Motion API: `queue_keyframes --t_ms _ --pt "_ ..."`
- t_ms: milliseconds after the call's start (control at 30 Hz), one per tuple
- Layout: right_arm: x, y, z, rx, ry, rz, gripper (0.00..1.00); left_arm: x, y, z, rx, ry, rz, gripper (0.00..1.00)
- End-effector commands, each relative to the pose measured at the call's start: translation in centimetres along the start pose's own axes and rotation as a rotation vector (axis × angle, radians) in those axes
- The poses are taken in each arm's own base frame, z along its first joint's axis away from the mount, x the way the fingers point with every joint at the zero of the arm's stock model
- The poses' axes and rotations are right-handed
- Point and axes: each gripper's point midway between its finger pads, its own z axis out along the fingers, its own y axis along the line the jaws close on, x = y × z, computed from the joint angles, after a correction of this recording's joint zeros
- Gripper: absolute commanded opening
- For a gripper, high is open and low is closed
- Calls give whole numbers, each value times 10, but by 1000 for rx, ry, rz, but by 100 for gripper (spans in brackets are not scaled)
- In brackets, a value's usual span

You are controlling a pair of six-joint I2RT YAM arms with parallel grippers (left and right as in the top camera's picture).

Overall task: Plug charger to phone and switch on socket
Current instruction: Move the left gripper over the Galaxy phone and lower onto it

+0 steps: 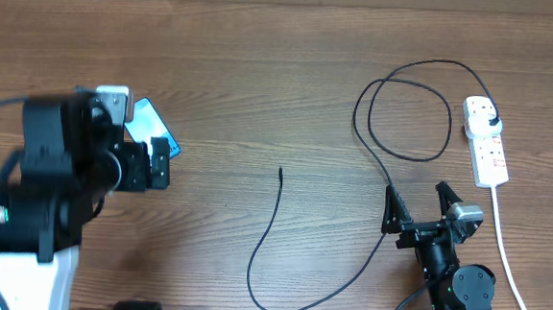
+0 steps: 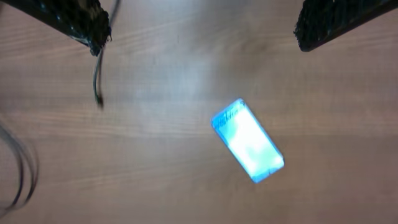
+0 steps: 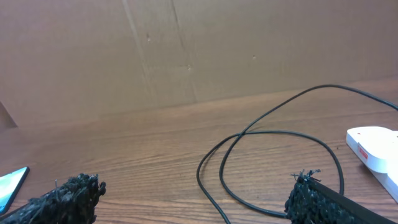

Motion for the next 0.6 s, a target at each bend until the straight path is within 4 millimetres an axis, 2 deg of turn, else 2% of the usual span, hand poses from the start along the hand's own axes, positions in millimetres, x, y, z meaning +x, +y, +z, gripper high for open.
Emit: queue_keyframes --t_ms 0,167,233,300,400,567 --pt "1 -1 0 6 -6 3 100 -14 -2 7 14 101 -27 99" --pt "1 -1 0 6 -6 3 100 -8 -25 36 156 230 -58 99" --pt "1 -1 0 6 -6 3 100 -9 -26 47 168 254 -68 99" --pt "1 -1 0 6 -6 3 100 -7 -21 61 124 303 -184 100" --pt "1 -1 0 6 -6 3 100 -1 0 76 -31 351 -354 100" --pt "1 -1 0 6 -6 3 100 -3 4 92 -66 398 -413 100"
